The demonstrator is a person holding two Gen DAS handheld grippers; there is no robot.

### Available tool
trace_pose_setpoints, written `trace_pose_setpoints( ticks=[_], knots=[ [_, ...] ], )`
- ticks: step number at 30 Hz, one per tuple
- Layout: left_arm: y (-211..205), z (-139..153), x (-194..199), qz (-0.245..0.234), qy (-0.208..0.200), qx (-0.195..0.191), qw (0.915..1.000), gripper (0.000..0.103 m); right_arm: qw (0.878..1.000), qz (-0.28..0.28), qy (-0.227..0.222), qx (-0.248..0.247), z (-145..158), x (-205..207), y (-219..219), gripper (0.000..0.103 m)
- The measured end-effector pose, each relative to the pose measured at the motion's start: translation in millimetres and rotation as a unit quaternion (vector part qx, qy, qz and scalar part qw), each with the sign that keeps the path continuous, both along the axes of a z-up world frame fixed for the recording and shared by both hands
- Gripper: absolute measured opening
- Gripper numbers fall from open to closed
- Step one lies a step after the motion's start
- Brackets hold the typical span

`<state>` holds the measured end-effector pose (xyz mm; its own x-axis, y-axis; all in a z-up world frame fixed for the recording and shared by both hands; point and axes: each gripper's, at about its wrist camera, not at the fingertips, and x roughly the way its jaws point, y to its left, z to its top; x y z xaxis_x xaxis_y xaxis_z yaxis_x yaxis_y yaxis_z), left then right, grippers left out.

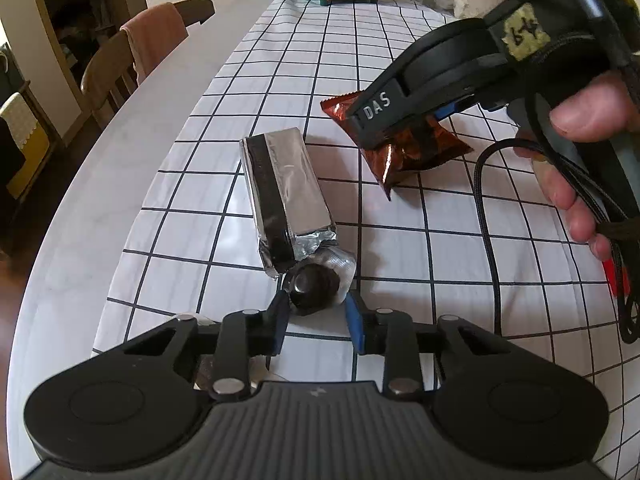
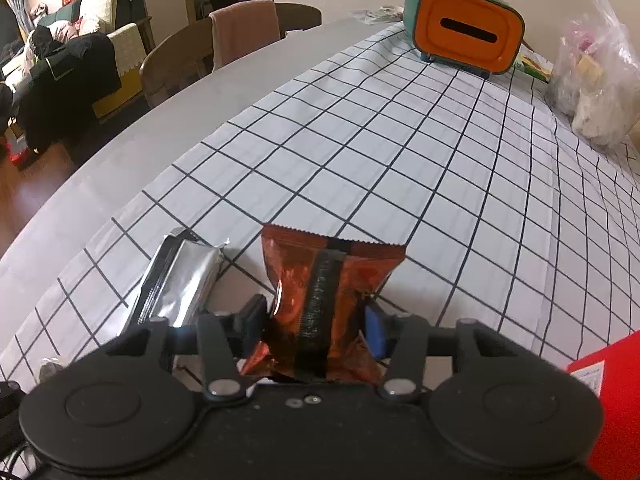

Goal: Organize snacks
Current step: 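Grasp the red-brown chip bag with right tool while left tool lowers toward dark candy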

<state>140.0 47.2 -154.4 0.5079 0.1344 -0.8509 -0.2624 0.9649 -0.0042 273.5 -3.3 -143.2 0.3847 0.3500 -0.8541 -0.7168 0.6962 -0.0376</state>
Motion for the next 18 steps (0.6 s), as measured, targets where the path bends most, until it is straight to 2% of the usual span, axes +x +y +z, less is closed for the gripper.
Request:
trace_pose_setpoints(
  ticks=[5, 7, 18],
  knots=[
    [1.7, 0.3, -2.7, 0.000, -0.002, -0.004, 1.0000, 0.025, 1.000, -0.002, -0.002, 0.011, 3.9, -6.2, -8.9, 0.038],
    [2.9, 0.2, -3.5, 0.001, -0.001, -0.007, 1.0000, 0.010, 1.000, -0.006, -0.003, 0.015, 5.5, -9.1, -14.0, 0.038],
    [5.9, 2.0, -11.1, -0.007, -0.002, -0.011, 0.9999, 0.010, 0.998, -0.033, 0.009, 0.050, 25.8, -34.5, -60.1, 0.037]
  ],
)
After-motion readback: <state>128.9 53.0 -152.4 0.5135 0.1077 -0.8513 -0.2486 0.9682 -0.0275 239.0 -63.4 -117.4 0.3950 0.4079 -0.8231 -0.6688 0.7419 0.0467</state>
